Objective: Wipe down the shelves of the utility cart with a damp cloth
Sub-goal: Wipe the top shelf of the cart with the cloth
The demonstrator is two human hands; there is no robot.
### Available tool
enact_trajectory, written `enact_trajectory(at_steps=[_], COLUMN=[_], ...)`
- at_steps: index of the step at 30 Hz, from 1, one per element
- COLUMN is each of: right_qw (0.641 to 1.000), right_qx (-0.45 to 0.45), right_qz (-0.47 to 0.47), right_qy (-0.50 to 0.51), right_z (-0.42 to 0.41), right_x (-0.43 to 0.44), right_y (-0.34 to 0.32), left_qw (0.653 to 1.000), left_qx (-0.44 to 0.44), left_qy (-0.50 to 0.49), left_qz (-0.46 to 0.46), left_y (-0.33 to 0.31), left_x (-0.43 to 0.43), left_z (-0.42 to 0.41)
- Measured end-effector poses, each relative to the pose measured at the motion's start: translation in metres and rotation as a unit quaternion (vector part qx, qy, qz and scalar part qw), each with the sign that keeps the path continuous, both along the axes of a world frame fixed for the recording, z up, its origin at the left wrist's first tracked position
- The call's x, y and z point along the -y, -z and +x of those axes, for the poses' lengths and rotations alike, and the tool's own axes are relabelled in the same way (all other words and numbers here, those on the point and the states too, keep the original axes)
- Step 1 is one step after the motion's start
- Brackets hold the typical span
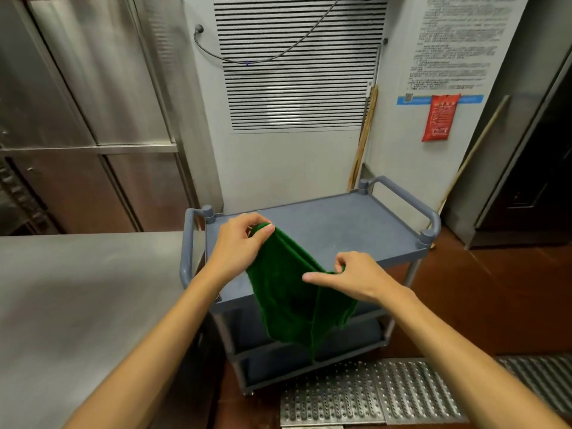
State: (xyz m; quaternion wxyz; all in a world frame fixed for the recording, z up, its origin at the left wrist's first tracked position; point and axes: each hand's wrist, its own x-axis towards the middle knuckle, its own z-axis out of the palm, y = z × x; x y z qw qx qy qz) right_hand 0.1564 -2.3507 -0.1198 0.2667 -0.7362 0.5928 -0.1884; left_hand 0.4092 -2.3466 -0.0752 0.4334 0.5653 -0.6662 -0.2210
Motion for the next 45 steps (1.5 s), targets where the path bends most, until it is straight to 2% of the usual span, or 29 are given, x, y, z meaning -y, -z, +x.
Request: enact_trajectory(at_steps=[2,6,10,14,16,20,26,30,33,36,38,41,45], right_qw=[0.999,0.996,0.997,0.990,0.985,0.978,0.978,0.989,0.993,0.981,0.967,0.959,0.958], right_qx=[-0.031,-0.006,0.015,0.125,0.168,0.204,0.192,0.142,0.106,-0.028,-0.086,-0.050,-0.014], right_qz=[-0.015,0.006,0.020,0.060,0.042,0.045,0.027,0.023,0.053,0.113,0.130,0.160,0.141], right_qy=[-0.026,-0.085,-0.072,-0.020,0.013,0.020,0.072,0.046,-0.025,-0.154,-0.201,-0.226,-0.250], right_z=[0.000,-0.010,-0.033,-0.051,-0.057,-0.064,-0.069,-0.057,-0.043,-0.024,-0.008,0.023,0.071], right_x=[0.014,0.046,0.092,0.144,0.174,0.236,0.307,0.324,0.335,0.349,0.355,0.359,0.362], right_y=[0.005,0.008,0.016,0.030,0.032,0.025,0.017,0.019,0.034,0.054,0.066,0.081,0.089], left_qw=[1.000,1.000,0.998,0.993,0.991,0.986,0.968,0.963,0.969,0.980,0.986,0.991,0.990], left_qx=[0.001,0.002,-0.038,-0.062,-0.047,-0.046,-0.075,-0.107,-0.119,-0.110,-0.101,-0.092,-0.115], left_qy=[-0.002,-0.012,-0.050,-0.098,-0.123,-0.160,-0.239,-0.246,-0.213,-0.160,-0.124,-0.094,-0.064], left_qz=[-0.006,-0.014,-0.016,-0.025,-0.026,-0.005,0.029,0.033,0.034,0.036,0.042,0.038,0.040], left_y=[0.003,0.016,0.022,0.015,0.012,0.009,0.015,0.020,0.020,0.017,0.014,0.006,-0.007], left_x=[0.013,0.038,0.067,0.099,0.118,0.157,0.202,0.227,0.241,0.253,0.260,0.269,0.283], left_z=[0.002,0.013,0.027,0.044,0.056,0.078,0.094,0.085,0.068,0.059,0.055,0.048,0.051])
